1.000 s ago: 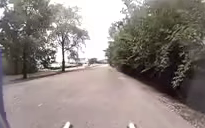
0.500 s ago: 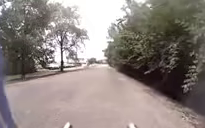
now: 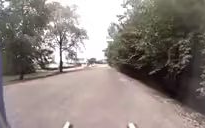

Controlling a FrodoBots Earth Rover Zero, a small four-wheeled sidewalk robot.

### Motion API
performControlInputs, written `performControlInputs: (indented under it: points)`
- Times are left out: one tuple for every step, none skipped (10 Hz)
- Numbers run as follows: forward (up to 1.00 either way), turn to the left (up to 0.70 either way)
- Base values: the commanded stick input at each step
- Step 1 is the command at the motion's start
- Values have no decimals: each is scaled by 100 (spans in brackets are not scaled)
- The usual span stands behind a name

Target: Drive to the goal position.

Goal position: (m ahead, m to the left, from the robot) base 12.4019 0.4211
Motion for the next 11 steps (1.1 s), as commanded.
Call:
performControlInputs:
  points:
    - [60,0]
    - [60,0]
    - [60,0]
    - [60,0]
    - [60,0]
    - [60,0]
    - [60,0]
    - [60,0]
    - [60,0]
    - [60,0]
    - [60,0]
